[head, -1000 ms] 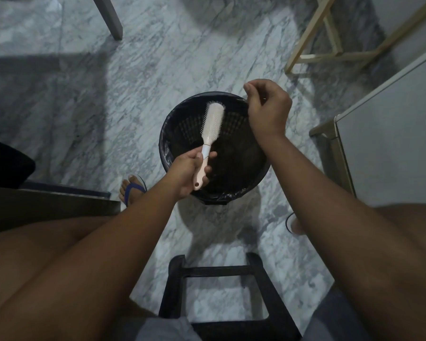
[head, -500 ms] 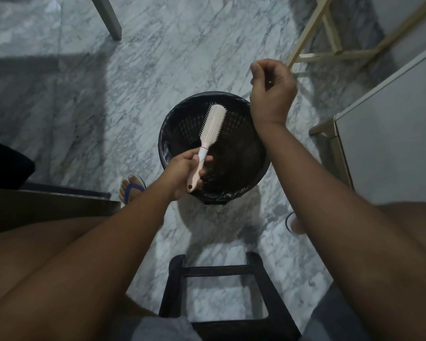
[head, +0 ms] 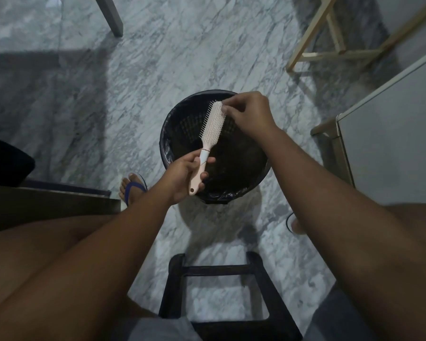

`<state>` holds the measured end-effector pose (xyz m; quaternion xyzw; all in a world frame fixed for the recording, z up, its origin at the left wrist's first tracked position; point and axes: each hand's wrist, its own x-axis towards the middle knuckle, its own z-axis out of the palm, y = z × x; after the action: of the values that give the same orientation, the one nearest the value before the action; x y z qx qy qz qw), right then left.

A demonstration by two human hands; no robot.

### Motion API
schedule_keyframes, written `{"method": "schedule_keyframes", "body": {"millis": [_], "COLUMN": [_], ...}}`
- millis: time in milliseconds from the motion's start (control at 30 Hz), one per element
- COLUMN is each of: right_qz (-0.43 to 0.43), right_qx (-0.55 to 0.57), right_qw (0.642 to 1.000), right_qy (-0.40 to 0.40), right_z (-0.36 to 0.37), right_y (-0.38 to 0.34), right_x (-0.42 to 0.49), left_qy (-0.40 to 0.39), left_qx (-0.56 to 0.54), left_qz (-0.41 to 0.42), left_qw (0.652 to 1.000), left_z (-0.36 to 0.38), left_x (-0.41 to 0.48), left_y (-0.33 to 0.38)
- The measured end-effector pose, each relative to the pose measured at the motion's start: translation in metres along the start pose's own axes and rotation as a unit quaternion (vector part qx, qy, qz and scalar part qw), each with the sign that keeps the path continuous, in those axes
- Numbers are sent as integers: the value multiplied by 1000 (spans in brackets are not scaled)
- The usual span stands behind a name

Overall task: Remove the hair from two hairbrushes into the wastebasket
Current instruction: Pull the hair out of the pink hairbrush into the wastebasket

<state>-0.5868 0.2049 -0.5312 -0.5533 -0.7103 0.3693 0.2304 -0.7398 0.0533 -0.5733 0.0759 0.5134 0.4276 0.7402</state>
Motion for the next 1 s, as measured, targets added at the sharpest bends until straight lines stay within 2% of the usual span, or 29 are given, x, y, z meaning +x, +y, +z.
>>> {"method": "schedule_keyframes", "body": {"millis": [167, 367, 467, 533, 600, 633, 667, 733, 767, 800, 833, 867, 933, 1000], "right_qz": [8, -52, -28, 37, 107, 138, 166, 190, 188, 183, 176, 175, 191, 213], "right_qx": [15, 102, 139, 165, 217, 284, 380, 584, 649, 679, 683, 662, 547, 377], "right_qw": [996, 971, 973, 980, 969, 948, 910, 788, 737, 710, 707, 727, 814, 902], "right_qy": [88, 209, 181, 108, 57, 39, 19, -25, -39, -46, -52, -52, -25, 1], "right_z": [-2, -5, -1, 2, 3, 2, -2, -14, -21, -27, -32, -34, -30, -15], "right_y": [-10, -28, -31, -31, -32, -35, -41, -56, -61, -64, -66, -66, -60, -42], "right_x": [10, 11, 11, 10, 7, 6, 6, 9, 11, 14, 16, 17, 14, 9], "left_qy": [17, 71, 73, 51, 39, 44, 58, 103, 121, 131, 133, 129, 114, 98], "left_qx": [-43, -19, -5, 3, 8, 12, 18, 27, 24, 19, 15, 13, 9, 3], "left_qz": [3, 12, 14, 11, 8, 7, 4, -4, -6, -5, -2, 1, 1, 2], "left_qw": [999, 997, 997, 999, 999, 999, 998, 994, 992, 991, 991, 992, 993, 995], "left_z": [-7, 1, 2, 3, 5, 5, 5, 2, 0, -2, -3, -4, -3, 0], "left_x": [4, 6, 7, 5, 3, 4, 5, 8, 9, 10, 10, 10, 10, 10], "left_y": [-3, -8, -8, -6, -7, -8, -9, -13, -14, -16, -17, -17, -15, -13]}}
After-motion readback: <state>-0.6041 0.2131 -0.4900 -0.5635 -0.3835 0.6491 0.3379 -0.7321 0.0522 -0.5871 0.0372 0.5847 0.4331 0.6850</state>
